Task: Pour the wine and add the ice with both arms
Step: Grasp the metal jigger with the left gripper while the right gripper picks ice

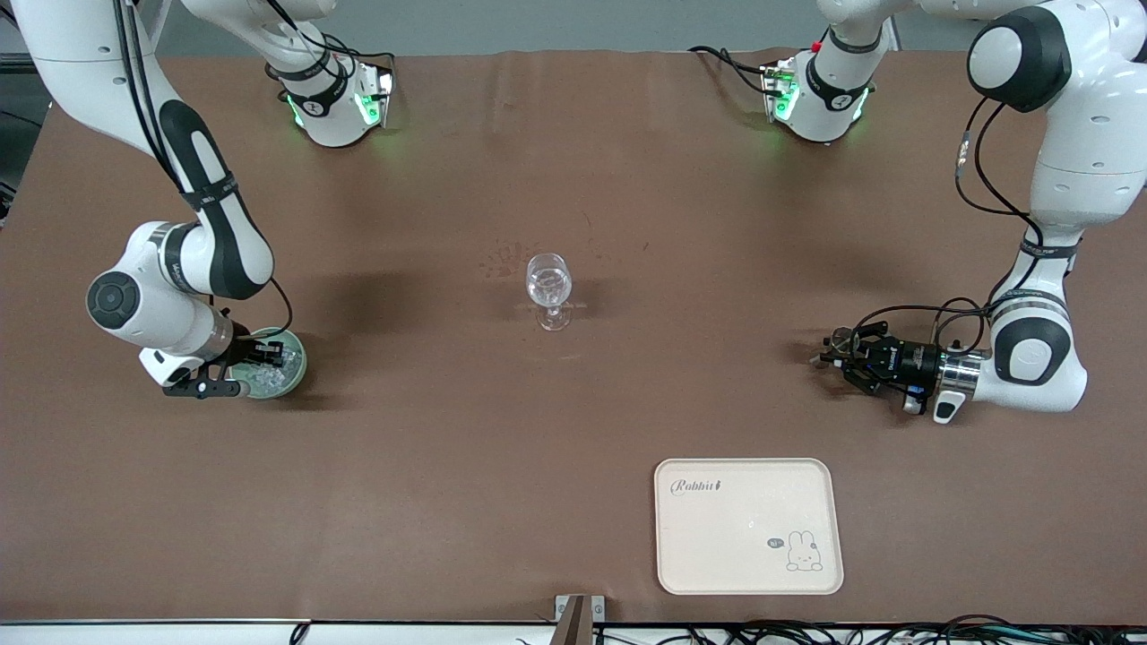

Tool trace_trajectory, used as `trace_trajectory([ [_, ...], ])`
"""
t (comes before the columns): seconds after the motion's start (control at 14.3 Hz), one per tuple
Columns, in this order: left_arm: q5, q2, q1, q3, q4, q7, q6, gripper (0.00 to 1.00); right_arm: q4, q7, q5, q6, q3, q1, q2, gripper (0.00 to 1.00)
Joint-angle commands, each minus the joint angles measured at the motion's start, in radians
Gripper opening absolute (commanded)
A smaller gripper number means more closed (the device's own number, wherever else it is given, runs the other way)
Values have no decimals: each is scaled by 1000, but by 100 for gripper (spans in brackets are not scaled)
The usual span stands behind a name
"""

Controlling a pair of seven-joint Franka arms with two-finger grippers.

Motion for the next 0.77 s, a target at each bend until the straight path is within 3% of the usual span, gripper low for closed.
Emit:
trace_trajectory([
  [0.0,-19,-6,5,-2,-2,13,-10,8,66,2,22,-120,2,2,-17,1],
  [0.07,-19,-9,2,-2,1,13,-10,2,131,5,22,-238,2,-2,-21,1],
  [0.28,-17,-29,10,-29,4,0,-10,1,325,8,20,-557,-4,-7,-27,1],
  [0.49,-22,-60,18,-87,4,-33,-10,1,390,34,11,-679,-9,-25,-118,1],
  [0.7,-35,-87,14,-137,9,-108,-4,1,411,60,-21,-711,-23,-35,-242,1],
])
